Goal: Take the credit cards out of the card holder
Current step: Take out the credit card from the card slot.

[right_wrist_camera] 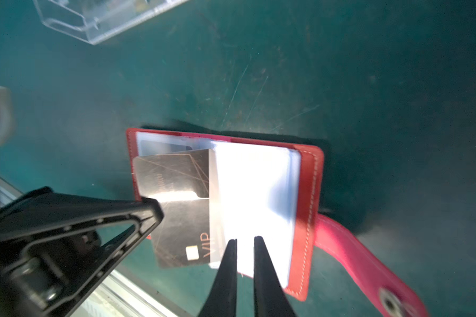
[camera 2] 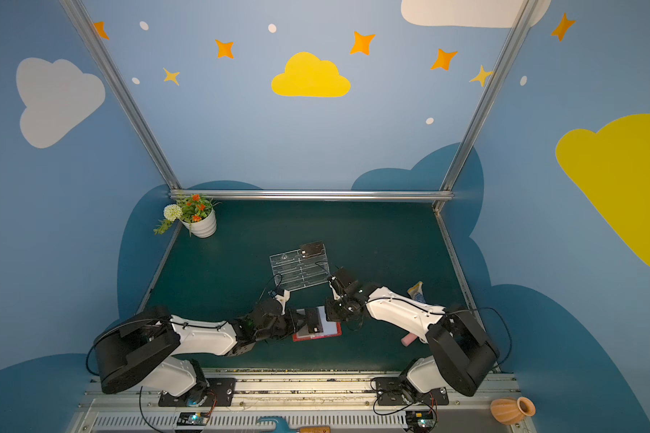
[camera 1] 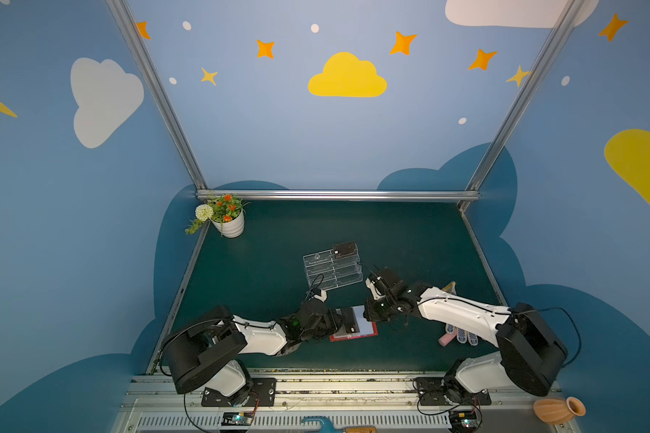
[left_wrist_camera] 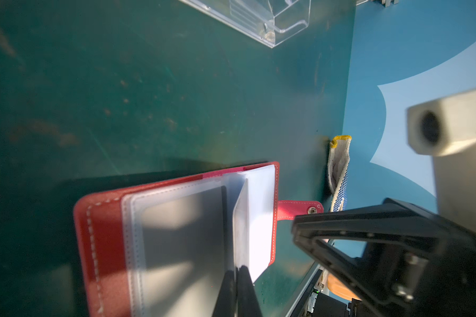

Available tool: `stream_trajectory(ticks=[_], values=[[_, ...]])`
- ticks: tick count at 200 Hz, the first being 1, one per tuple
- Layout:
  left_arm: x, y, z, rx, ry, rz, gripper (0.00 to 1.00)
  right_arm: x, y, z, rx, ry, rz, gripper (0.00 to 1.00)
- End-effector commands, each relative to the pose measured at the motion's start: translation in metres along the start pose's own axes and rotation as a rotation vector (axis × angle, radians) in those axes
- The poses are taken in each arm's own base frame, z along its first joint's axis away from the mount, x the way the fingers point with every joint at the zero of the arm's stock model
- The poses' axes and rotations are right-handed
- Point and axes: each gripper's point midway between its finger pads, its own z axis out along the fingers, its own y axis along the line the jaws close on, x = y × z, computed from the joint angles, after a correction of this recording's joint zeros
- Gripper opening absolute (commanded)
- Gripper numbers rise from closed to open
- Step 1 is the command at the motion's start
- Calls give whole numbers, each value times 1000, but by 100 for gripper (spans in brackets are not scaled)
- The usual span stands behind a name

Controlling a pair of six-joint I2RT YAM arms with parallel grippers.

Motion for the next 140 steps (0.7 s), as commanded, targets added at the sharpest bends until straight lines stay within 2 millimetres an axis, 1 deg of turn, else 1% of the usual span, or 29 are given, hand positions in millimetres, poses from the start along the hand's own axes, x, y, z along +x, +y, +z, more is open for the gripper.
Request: stream_trajectory(ticks=[1, 28, 45, 71, 85, 136, 140], values=[[-1, -2, 0, 3, -1, 18, 4, -5, 15, 7, -31, 5, -22, 10], [3, -7, 4, 21, 25, 20, 5, 0, 16, 18, -28, 31, -22, 9], [3, -11, 5, 36, 27, 19, 12, 3, 17, 22, -25, 42, -25, 8], [2, -15, 5, 50, 24, 19, 27, 8, 15, 27, -20, 53, -19, 7], [2, -15, 5, 53, 26, 20, 32, 10, 15, 29, -23, 56, -14, 6], [2, -17, 9, 67, 26, 13, 32, 15, 11, 33, -23, 63, -2, 6], [7, -18, 9, 75, 52, 12, 32, 15, 11, 33, -23, 64, -2, 6]])
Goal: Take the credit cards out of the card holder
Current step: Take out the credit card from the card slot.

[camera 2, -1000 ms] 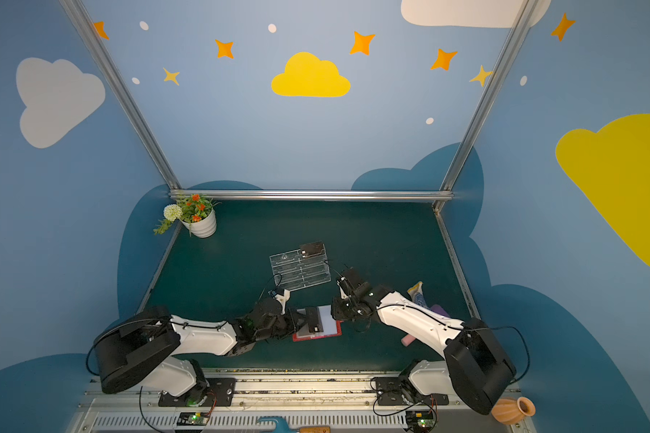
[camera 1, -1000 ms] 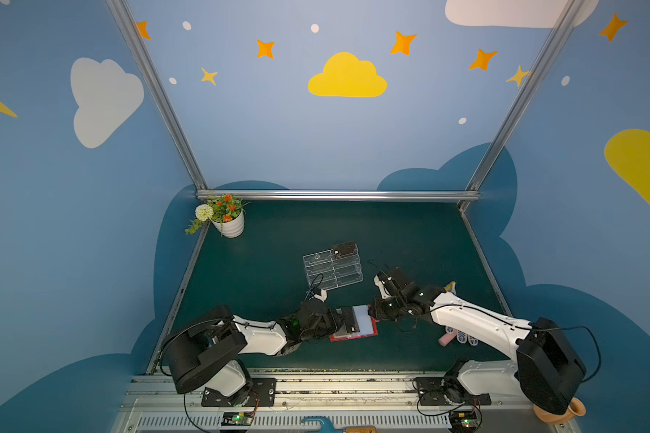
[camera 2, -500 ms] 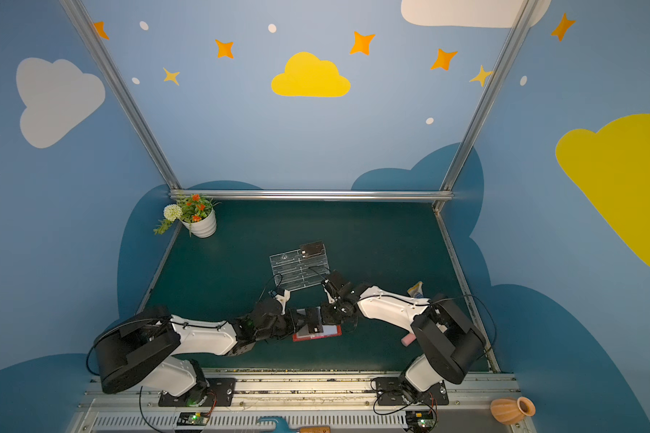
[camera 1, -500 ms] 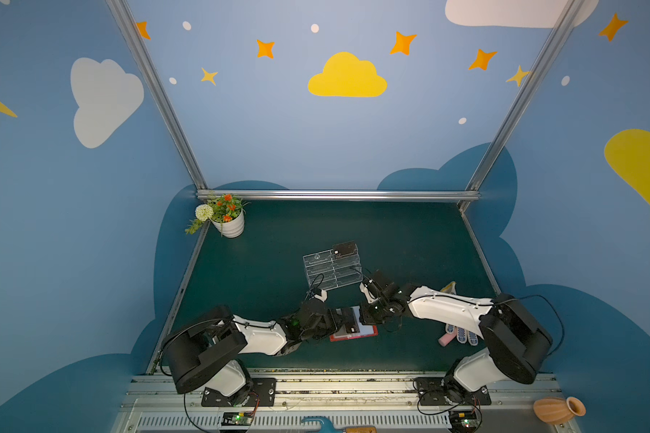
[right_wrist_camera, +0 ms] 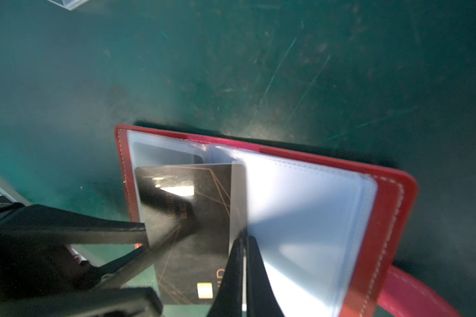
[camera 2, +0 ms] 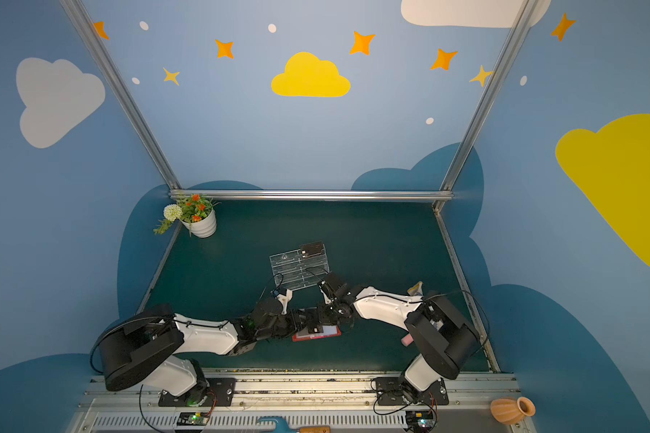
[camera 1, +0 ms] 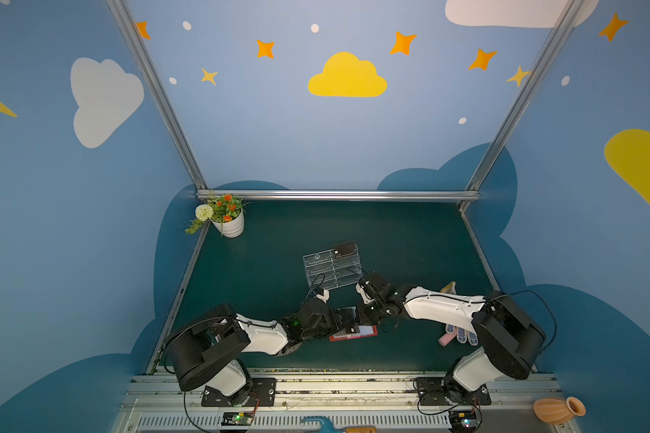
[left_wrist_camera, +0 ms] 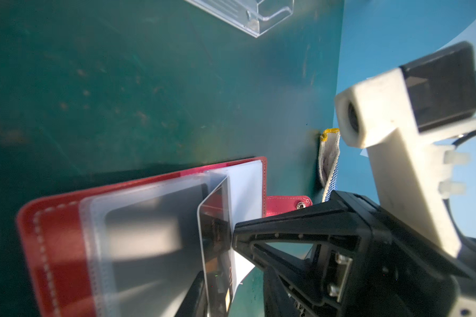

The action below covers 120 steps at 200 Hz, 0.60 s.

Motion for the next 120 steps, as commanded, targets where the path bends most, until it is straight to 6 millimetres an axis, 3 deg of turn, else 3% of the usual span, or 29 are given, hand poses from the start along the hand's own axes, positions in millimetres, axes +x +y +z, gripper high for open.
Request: stream_trajectory(ticks=[1, 40, 103, 120], values=[[3, -10, 5, 34, 26, 4, 32, 8, -4, 6, 4, 23, 12, 6], [6, -7, 9, 28, 38, 0, 27, 10, -6, 7, 8, 23, 13, 5], [8, 0, 12, -1, 51, -8, 5, 10, -6, 5, 7, 21, 12, 5], [8, 2, 11, -6, 49, -11, 4, 9, -6, 4, 7, 18, 13, 5]])
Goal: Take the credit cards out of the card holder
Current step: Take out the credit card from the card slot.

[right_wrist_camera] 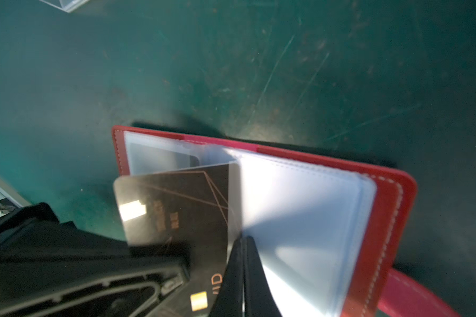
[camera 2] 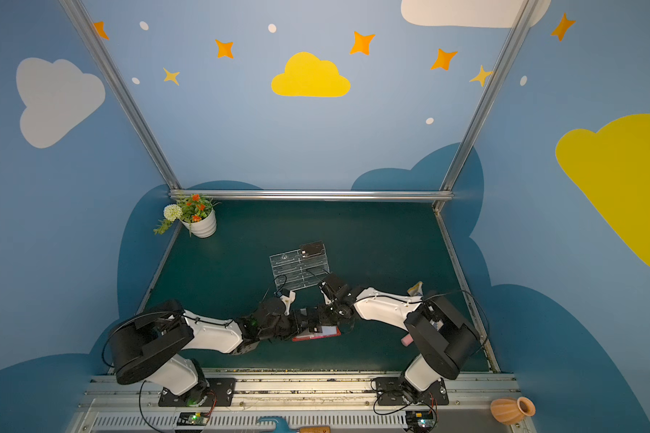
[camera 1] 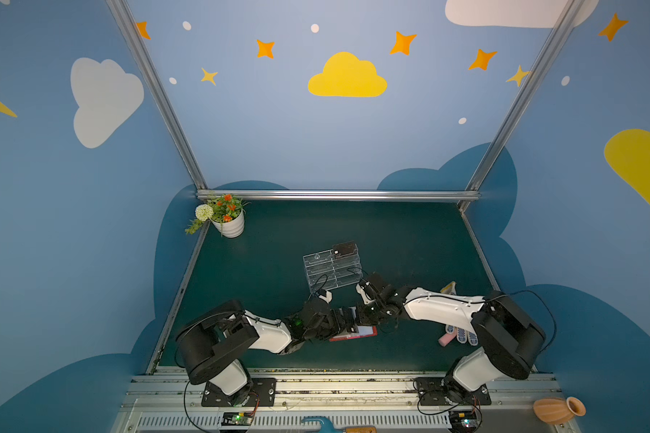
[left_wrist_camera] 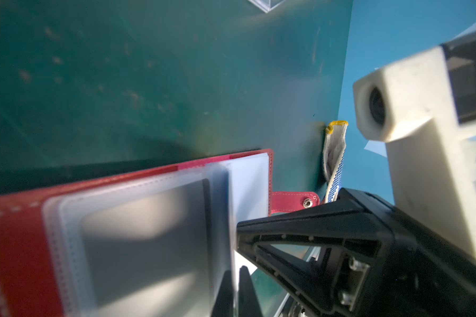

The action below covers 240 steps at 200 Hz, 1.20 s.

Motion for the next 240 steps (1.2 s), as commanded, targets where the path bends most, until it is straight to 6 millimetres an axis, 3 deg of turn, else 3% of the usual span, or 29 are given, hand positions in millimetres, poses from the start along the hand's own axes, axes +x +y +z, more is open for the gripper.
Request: stream_trajectory(ticks=[1, 56, 101, 146, 202, 240], values=[[0, -1, 3, -2, 6, 4, 4, 8, -5, 2, 11, 21, 2, 5], [-10, 2, -15, 4, -43, 10, 4, 3, -3, -9, -2, -11, 1, 6], [-14, -8, -26, 37, -43, 57, 4, -6, 6, -31, -33, -72, -10, 9], [-19, -21, -38, 86, -58, 98, 4, -11, 2, -51, -28, -125, -7, 11], [-29, -42, -59, 118, -83, 184, 4, -13, -9, -77, -39, -191, 16, 38], [-38, -48, -71, 125, -82, 214, 4, -13, -12, -93, -50, -239, -3, 66]])
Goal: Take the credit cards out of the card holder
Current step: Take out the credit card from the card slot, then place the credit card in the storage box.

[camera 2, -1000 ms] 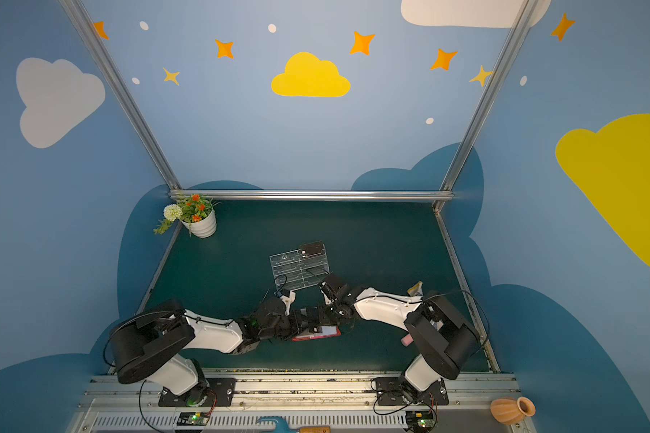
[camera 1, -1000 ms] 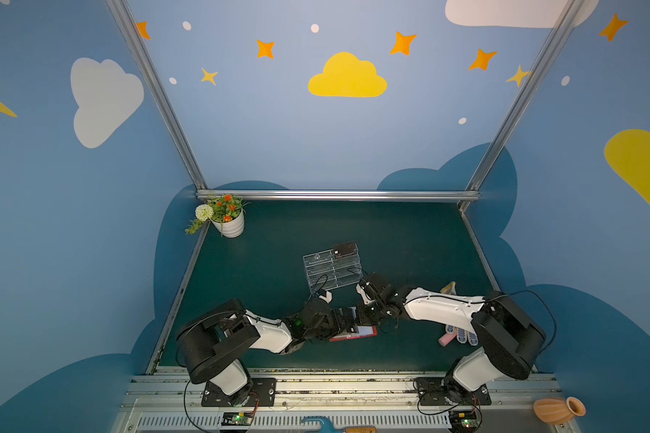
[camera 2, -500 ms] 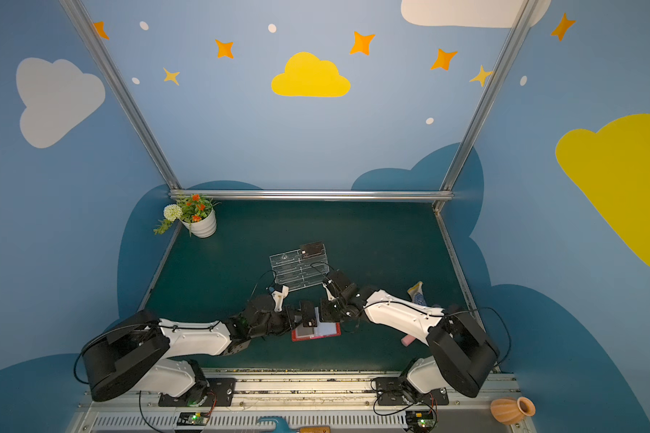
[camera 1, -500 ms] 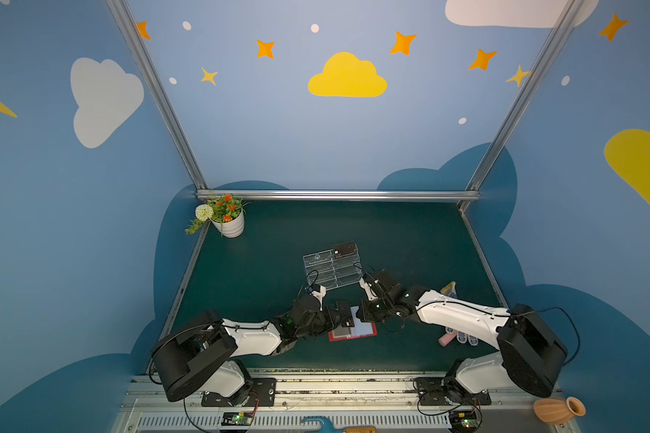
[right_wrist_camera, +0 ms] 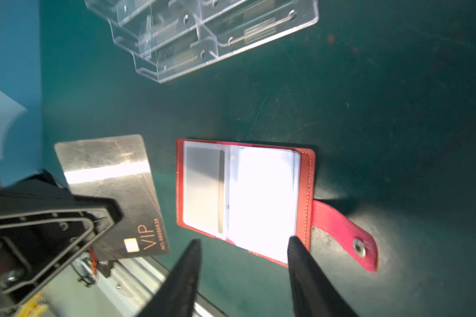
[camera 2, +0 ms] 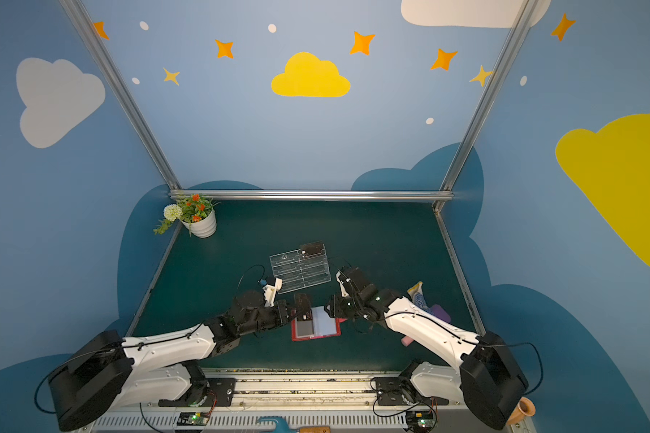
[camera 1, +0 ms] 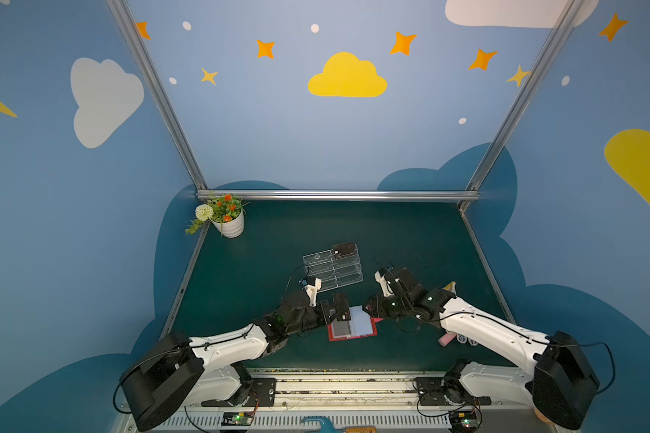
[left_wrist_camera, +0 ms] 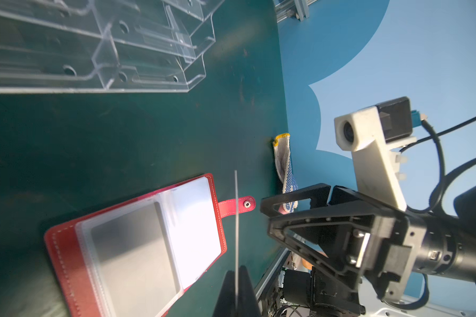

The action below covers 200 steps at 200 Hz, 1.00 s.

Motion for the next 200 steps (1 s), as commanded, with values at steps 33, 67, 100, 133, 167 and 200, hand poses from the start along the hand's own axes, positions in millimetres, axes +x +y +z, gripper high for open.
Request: stream_trajectory(ticks=[33, 67, 100, 133, 167, 200], values=[[-23, -12, -11, -3, 28, 66, 4, 5, -11, -17, 26, -29, -42, 80], [-47, -18, -16, 27, 5, 46, 4, 6, -14, -20, 26, -37, -43, 81], [-75, -31, -17, 50, -23, 46, 4, 10, -17, -17, 36, -13, -41, 81], [-119, -39, -19, 41, -60, 68, 4, 10, -19, -19, 45, -15, -48, 81], [-166, -45, -18, 24, -79, 93, 4, 9, -22, -23, 54, -20, -55, 81], [-202, -40, -6, 71, -52, 106, 4, 8, -24, -23, 54, -17, -60, 81]])
